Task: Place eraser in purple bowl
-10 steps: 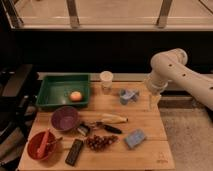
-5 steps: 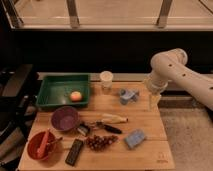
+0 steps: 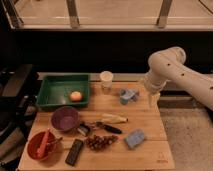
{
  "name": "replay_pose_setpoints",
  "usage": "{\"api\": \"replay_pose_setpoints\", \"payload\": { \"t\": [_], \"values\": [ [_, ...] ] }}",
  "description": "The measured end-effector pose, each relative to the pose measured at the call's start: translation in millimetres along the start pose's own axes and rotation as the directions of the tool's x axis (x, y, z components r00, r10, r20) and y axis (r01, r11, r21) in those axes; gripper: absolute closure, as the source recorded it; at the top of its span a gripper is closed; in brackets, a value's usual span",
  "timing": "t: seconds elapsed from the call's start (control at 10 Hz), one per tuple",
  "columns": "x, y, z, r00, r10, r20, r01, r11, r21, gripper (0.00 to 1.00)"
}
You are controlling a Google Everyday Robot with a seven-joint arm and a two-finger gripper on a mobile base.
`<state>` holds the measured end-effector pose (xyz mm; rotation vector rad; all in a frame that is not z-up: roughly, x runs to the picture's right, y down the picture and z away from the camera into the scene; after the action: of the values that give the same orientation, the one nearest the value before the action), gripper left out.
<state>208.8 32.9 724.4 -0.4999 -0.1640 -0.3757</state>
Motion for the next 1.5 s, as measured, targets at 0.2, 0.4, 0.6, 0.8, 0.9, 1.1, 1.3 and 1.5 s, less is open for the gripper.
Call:
{"api": "replay_pose_setpoints", "payload": {
  "t": [0.2, 0.4, 0.6, 0.8, 0.9, 1.1, 1.3, 1.5],
  "values": [
    [-39.2, -3.7, 4.1, 0.988, -0.156, 0.019, 0.156, 0.988, 0.001, 0.2],
    [-95.4, -9.0, 10.7, 0.953, -0.289, 0.095, 0.289, 0.957, 0.01, 0.2],
    [-139.4, -7.6, 19.5, 0.924, -0.328, 0.197, 0.335, 0.942, -0.005, 0.2],
    [-184.3, 5.9, 23.6, 0.867, -0.374, 0.33, 0.405, 0.914, -0.026, 0.2],
    [-190.8, 8.7, 23.4, 0.856, -0.381, 0.351, 0.416, 0.909, -0.027, 0.2],
    [-190.1, 9.5, 23.3, 0.856, -0.379, 0.351, 0.415, 0.91, -0.028, 0.2],
    [-190.6, 8.9, 24.2, 0.855, -0.364, 0.368, 0.401, 0.916, -0.026, 0.2],
    [-205.8, 13.3, 37.3, 0.849, -0.328, 0.414, 0.371, 0.928, -0.026, 0.2]
  ]
}}
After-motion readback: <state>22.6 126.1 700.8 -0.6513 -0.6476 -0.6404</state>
